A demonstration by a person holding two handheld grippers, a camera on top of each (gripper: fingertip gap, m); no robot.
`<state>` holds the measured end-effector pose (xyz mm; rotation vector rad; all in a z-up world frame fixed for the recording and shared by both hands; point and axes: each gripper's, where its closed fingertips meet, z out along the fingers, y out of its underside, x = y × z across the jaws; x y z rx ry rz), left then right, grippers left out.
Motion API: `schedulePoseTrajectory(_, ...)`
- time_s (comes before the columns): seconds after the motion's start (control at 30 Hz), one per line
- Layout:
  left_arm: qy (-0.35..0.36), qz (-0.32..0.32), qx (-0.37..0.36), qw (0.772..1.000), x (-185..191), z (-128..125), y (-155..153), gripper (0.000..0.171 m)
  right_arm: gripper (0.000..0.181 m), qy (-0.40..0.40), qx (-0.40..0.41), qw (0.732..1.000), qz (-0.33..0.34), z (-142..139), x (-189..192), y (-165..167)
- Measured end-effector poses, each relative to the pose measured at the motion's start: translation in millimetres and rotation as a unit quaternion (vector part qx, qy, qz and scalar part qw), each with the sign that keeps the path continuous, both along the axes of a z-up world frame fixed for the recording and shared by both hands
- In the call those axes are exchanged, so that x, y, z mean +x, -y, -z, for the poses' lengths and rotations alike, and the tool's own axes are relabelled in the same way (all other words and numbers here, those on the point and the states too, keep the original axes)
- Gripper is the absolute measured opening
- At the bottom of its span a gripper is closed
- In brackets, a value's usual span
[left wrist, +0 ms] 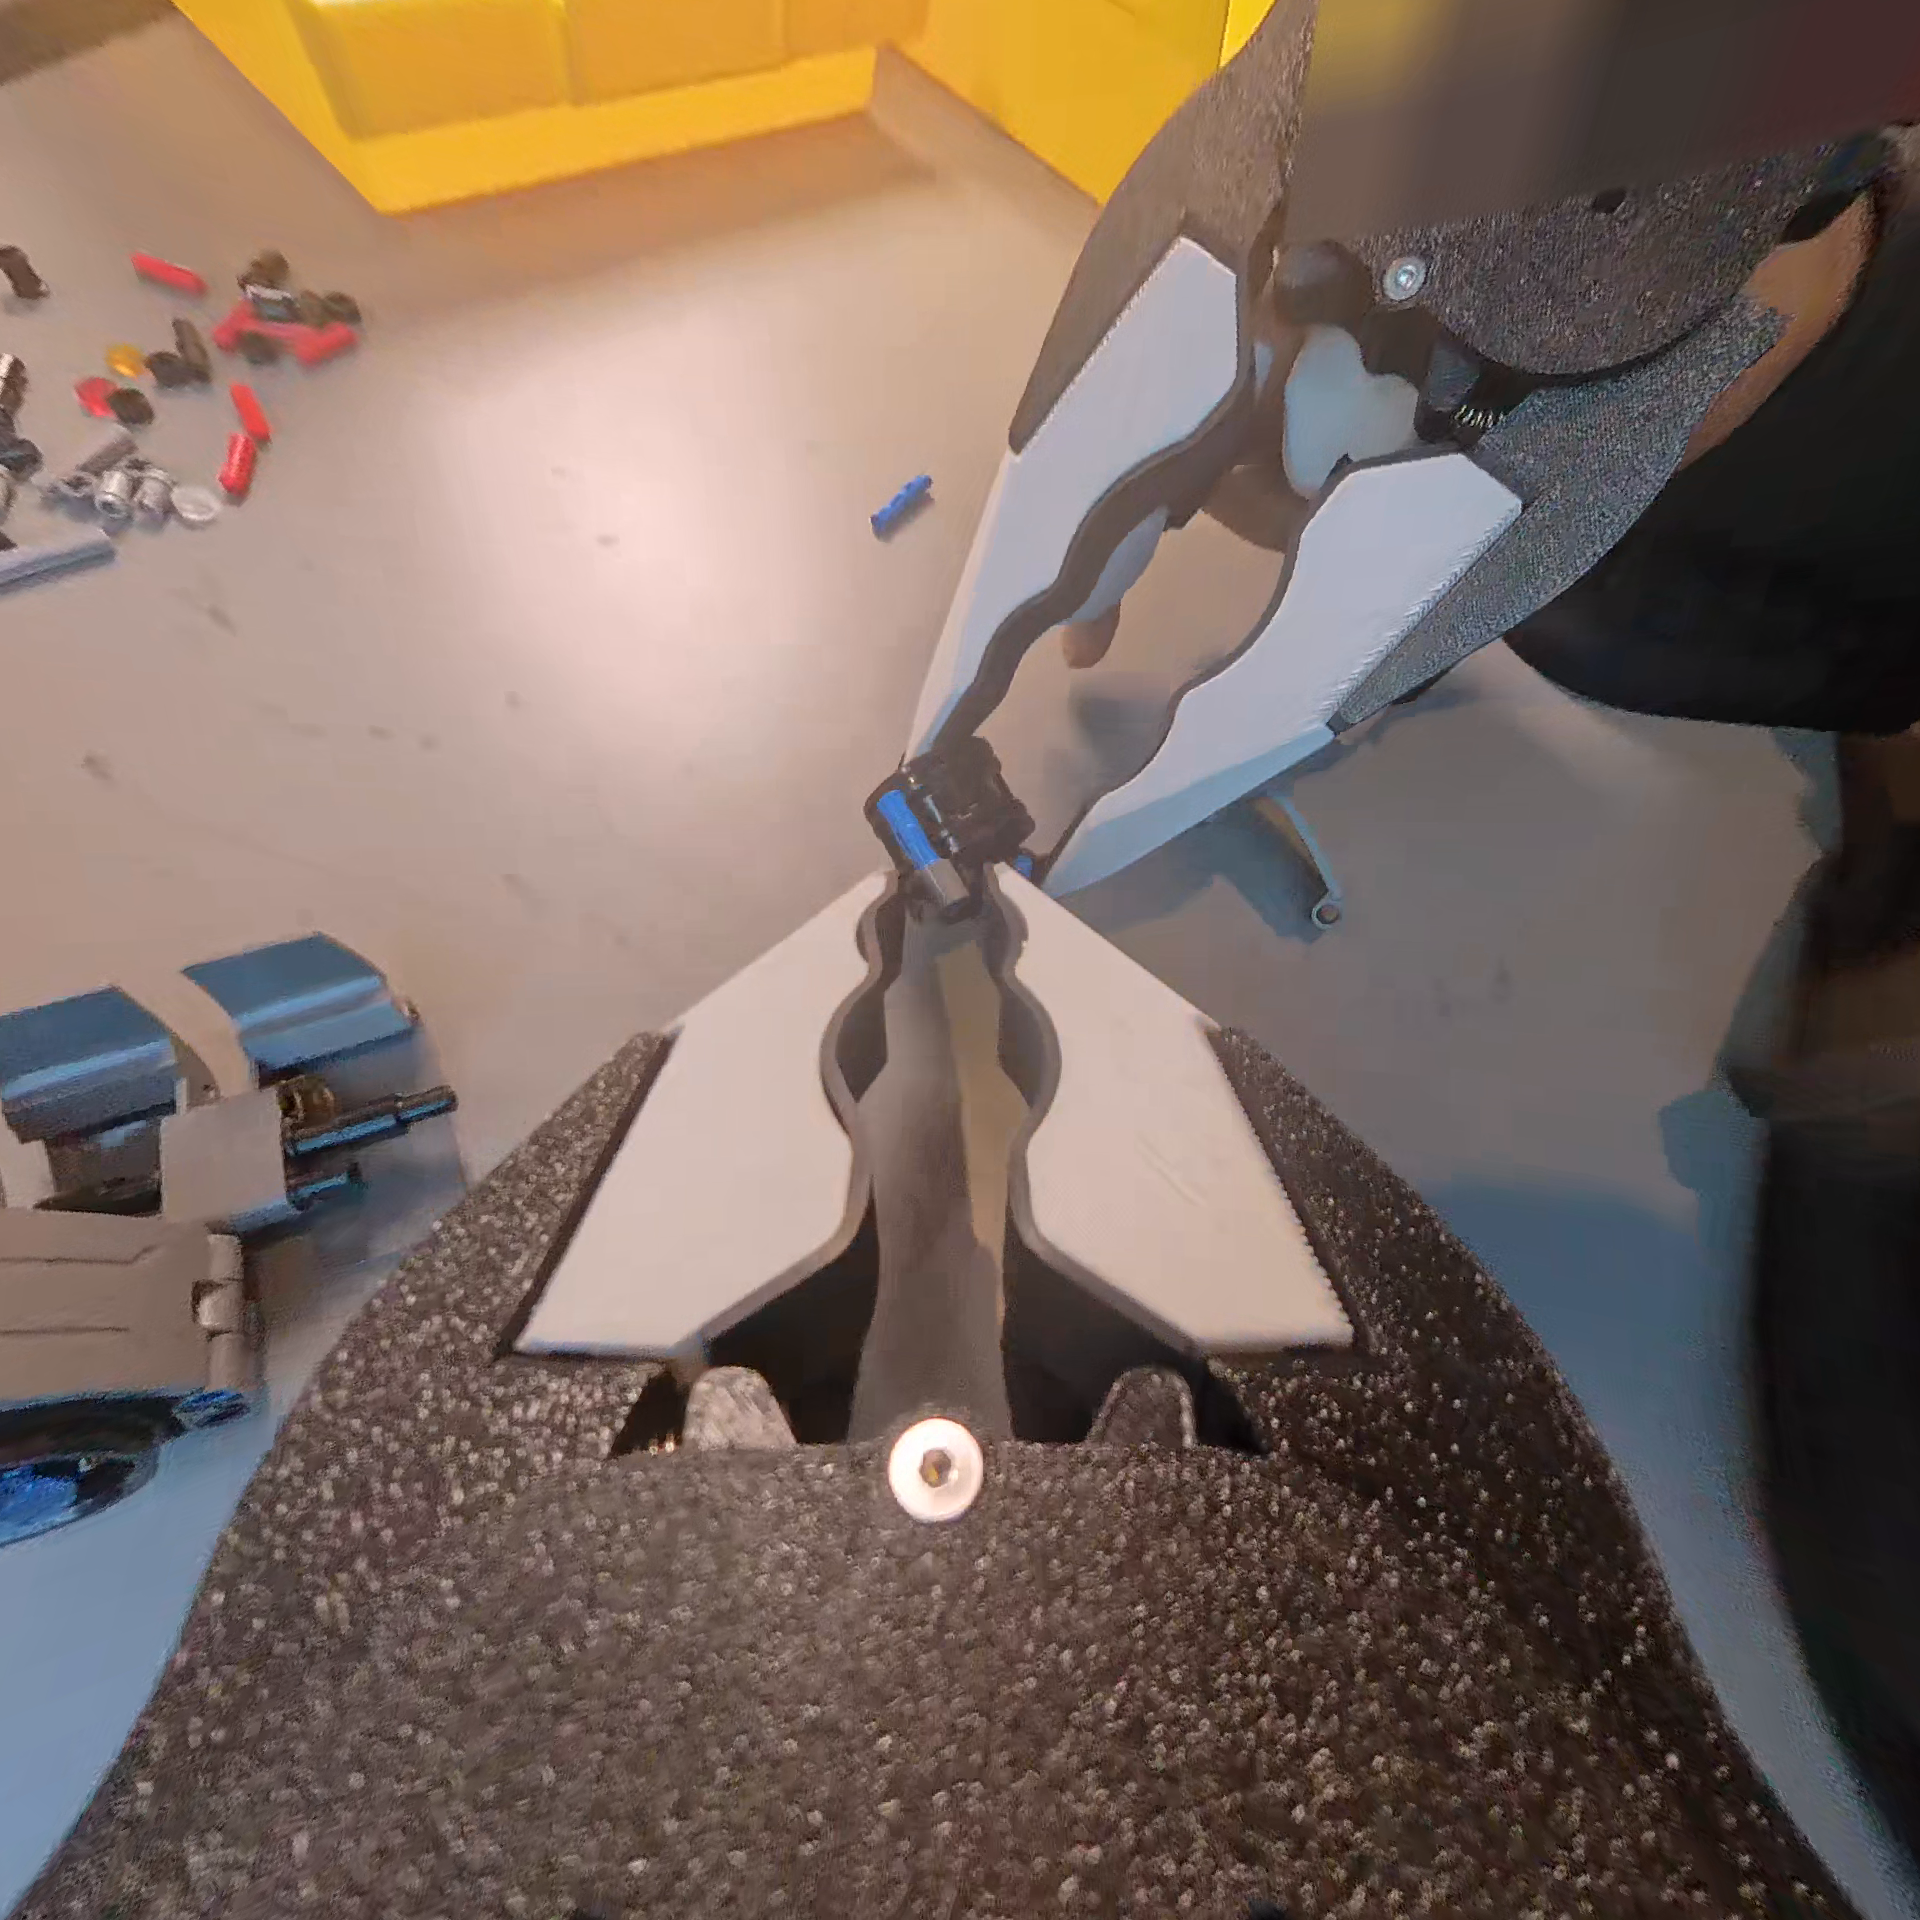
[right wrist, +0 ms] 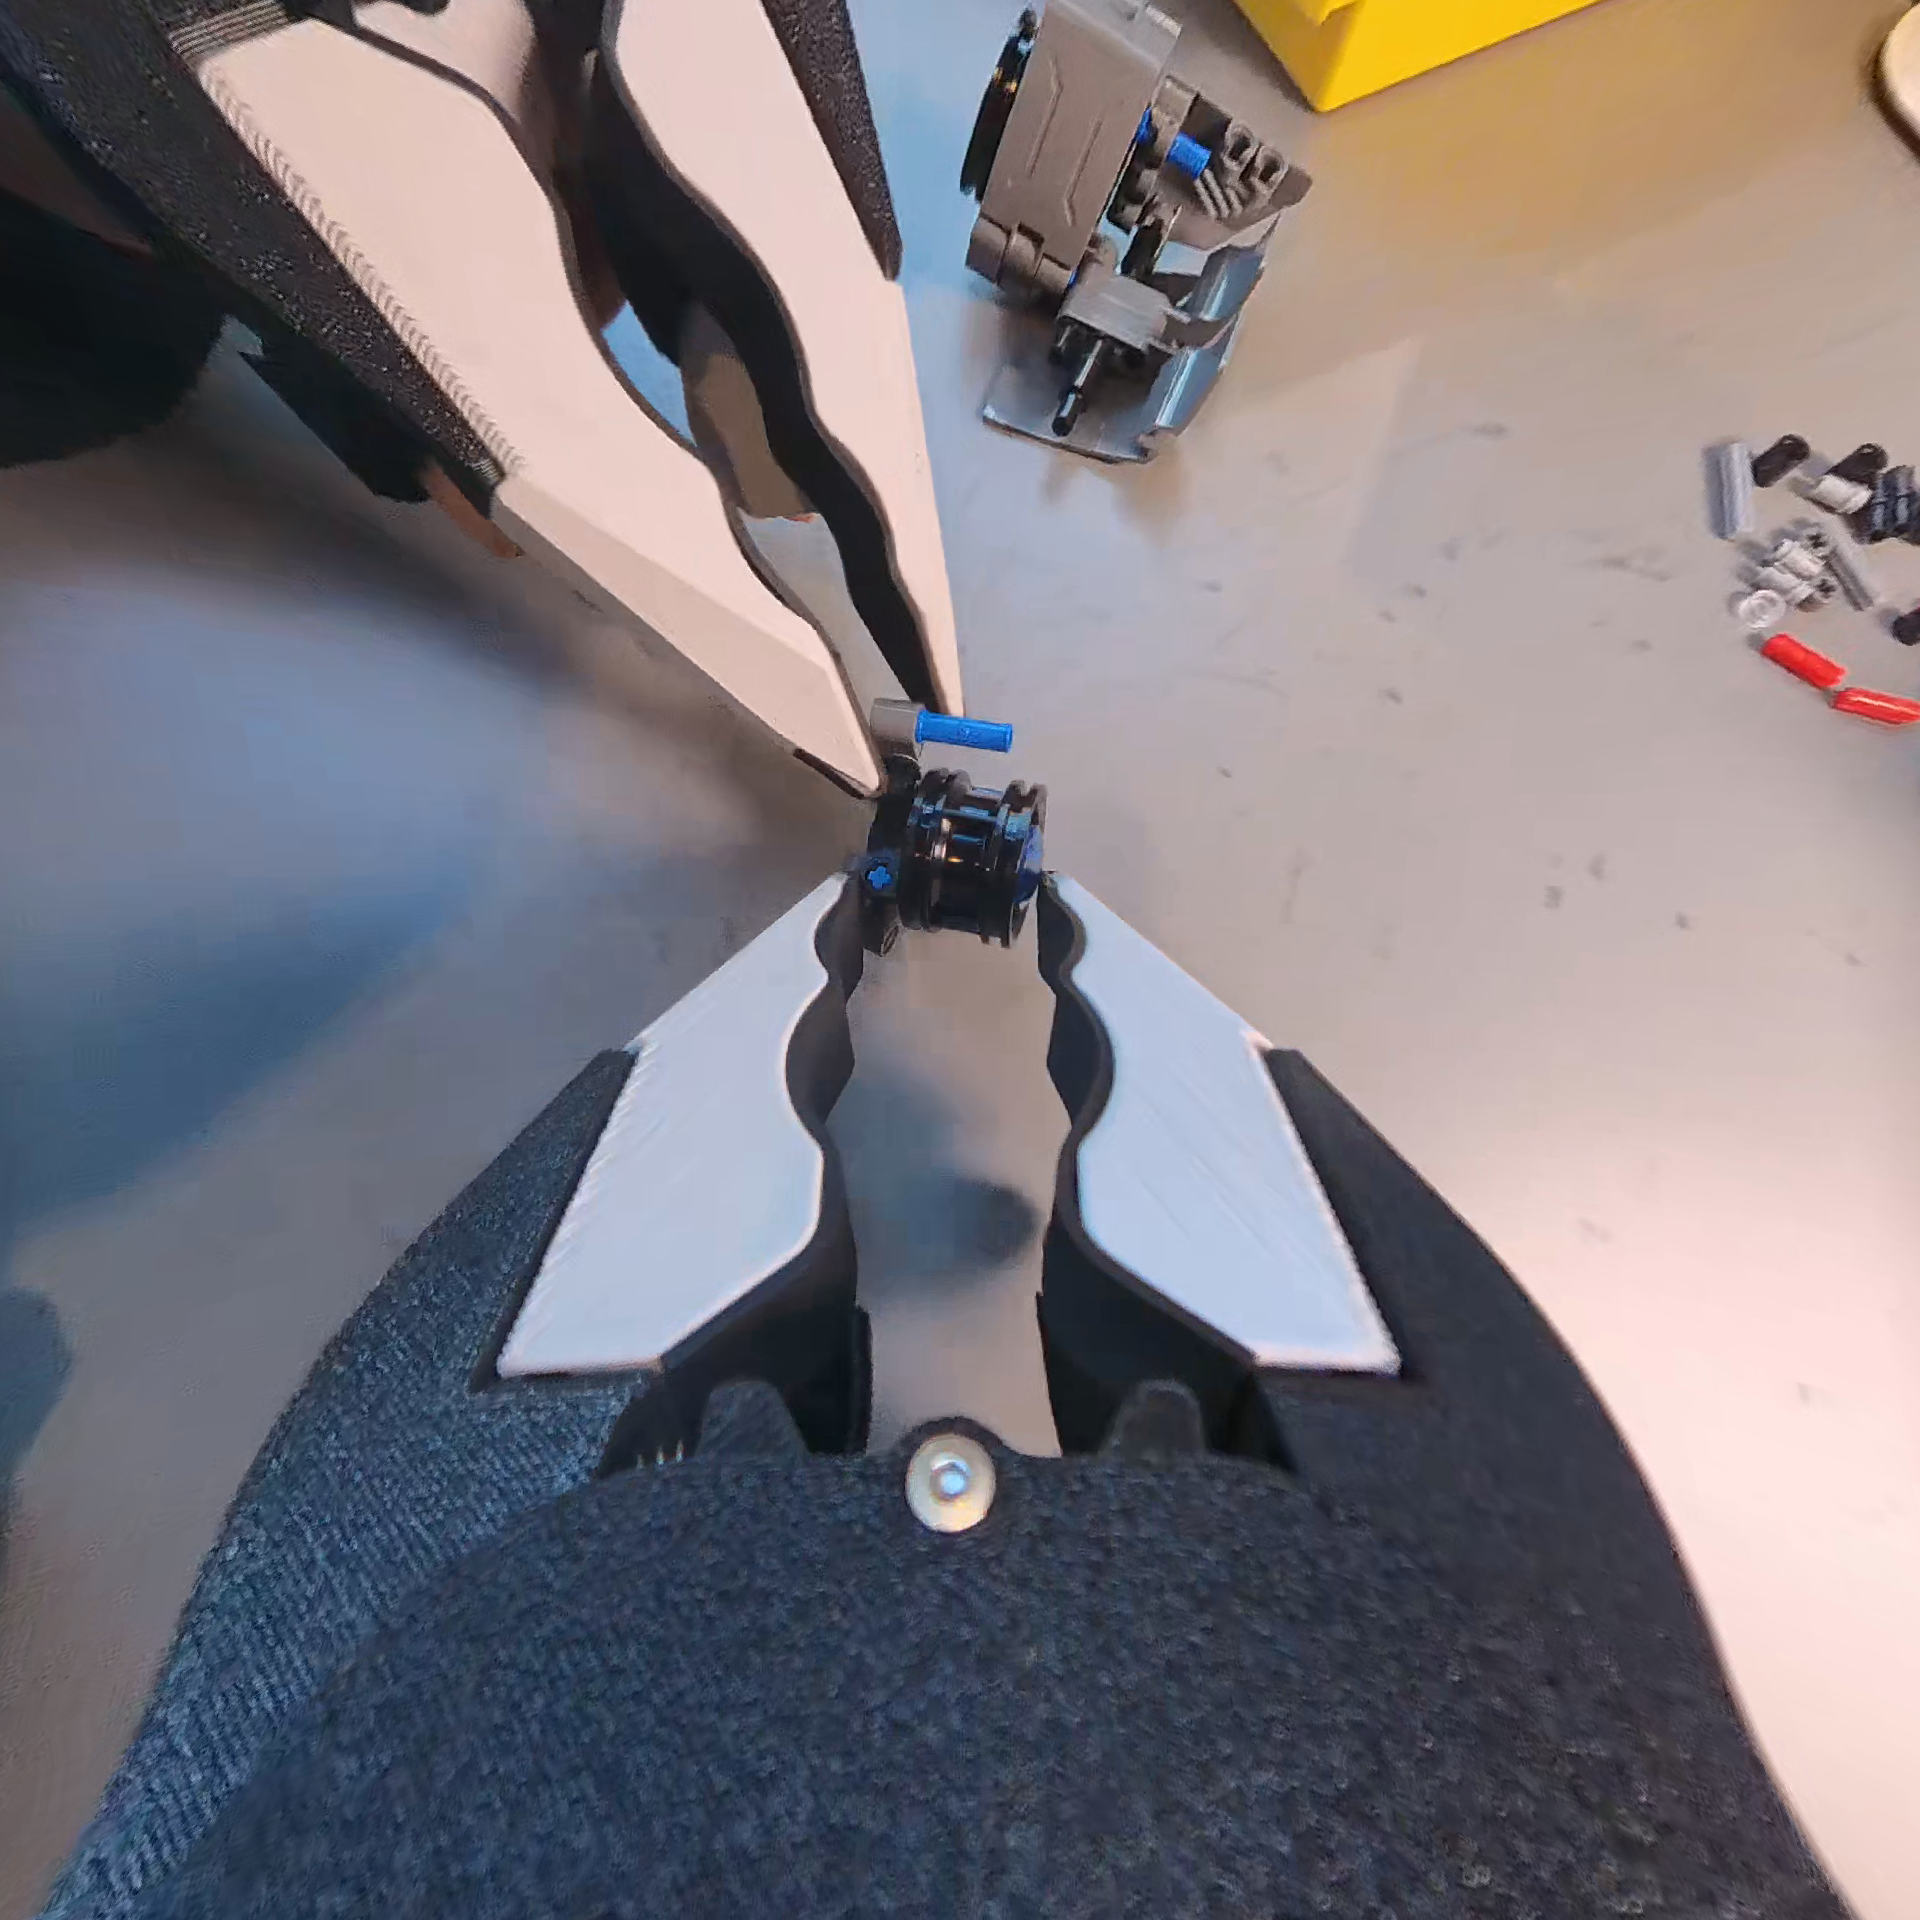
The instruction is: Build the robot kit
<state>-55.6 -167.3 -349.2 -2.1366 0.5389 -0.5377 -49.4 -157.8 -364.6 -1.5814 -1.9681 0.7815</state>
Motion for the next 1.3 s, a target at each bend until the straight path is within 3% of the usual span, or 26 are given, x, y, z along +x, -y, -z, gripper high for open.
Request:
schedulePoseTrajectory(0.23,0.014,-0.013,-0.034,0.999,-3,7,0,0.012,0.050,0.007,-0.009,0.999,-0.037,1,6,3)
schedulePoseTrajectory(0.57,0.023,-0.013,-0.026,0.999,-6,5,-4,0.012,0.049,0.010,0.040,0.998,-0.052,9,6,-3)
schedulePoseTrajectory(0.7,0.013,-0.019,-0.006,1.000,-9,0,-7,0.021,0.049,0.016,0.033,0.998,-0.054,6,12,-8)
schedulePoseTrajectory(0.93,-0.017,-0.020,0.017,1.000,-15,-6,0,0.024,0.043,-0.011,0.033,0.999,0.000,-22,45,-68)
schedulePoseTrajectory(1.17,-0.103,-0.010,0.050,0.993,5,4,-5,0.028,0.031,0.000,0.026,0.999,0.042,-1,64,-107)
schedulePoseTrajectory(1.3,-0.148,-0.018,0.066,0.987,6,8,-14,0.049,0.026,0.003,0.021,0.998,0.053,6,60,-113)
